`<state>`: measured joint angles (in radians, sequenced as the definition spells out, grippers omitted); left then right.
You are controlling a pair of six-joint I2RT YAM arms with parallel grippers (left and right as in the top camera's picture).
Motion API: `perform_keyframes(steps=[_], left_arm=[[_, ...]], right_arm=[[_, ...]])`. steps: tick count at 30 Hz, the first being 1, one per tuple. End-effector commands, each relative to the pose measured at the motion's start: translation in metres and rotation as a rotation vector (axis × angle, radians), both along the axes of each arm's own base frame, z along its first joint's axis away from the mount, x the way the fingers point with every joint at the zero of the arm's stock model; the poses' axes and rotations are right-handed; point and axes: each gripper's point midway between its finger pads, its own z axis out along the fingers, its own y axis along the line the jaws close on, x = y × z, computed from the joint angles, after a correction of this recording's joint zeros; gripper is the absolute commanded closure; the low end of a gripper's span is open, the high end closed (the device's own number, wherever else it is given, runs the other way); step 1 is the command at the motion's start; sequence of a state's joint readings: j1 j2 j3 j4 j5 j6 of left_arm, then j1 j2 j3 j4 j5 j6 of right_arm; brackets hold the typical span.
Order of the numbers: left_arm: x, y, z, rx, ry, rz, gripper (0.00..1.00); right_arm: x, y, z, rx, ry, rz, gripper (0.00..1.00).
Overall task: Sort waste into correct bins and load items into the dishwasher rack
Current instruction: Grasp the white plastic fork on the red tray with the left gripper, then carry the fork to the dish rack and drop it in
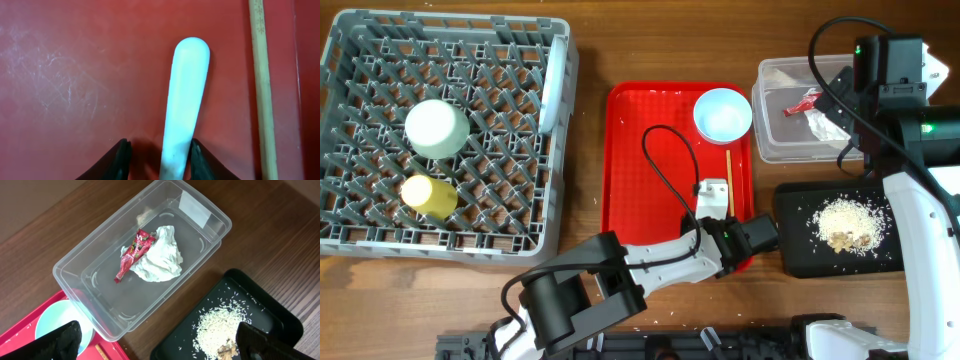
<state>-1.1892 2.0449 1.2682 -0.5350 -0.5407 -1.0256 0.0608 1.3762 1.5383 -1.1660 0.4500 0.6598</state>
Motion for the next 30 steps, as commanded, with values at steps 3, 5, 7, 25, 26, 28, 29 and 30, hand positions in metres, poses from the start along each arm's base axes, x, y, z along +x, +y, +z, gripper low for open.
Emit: perform_keyframes(steps=[3, 5, 7, 25, 26, 28, 29, 30], left_arm=[[-0.023, -0.006, -0.021, -0.038, 0.144, -0.008, 0.64], [-0.023, -0.005, -0.021, -0.031, 0.141, -0.016, 0.76], [-0.023, -0.005, -0.02, -0.012, 0.138, -0.048, 0.89], [-0.019, 0.011, 0.053, 0.013, 0.104, -0.187, 0.93], [-0.019, 0.014, 0.059, 0.011, 0.108, -0.201, 0.93], [-0.02, 0.016, 0.075, -0.045, 0.171, -0.259, 0.96], [-0.021, 0.015, 0.077, -0.064, 0.189, -0.264, 0.96], [-0.022, 0.015, 0.077, -0.087, 0.216, -0.264, 0.96]], right_arm=[[0.001, -0.004, 0.005, -0.018, -0.011, -0.012, 0.0], [0.001, -0.004, 0.005, -0.018, -0.011, -0.012, 0.0], [0.001, -0.004, 0.005, -0.017, -0.011, -0.012, 0.0], [0.001, -0.004, 0.005, -0.018, -0.011, -0.012, 0.0], [0.001, -0.004, 0.005, -0.018, -0.011, -0.012, 0.0], [0.001, -0.004, 0.005, -0.018, -0.011, -0.012, 0.0], [0.001, -0.004, 0.005, -0.018, -0.011, -0.012, 0.0], [0.001, -0.004, 0.005, -0.018, -0.011, -0.012, 0.0]])
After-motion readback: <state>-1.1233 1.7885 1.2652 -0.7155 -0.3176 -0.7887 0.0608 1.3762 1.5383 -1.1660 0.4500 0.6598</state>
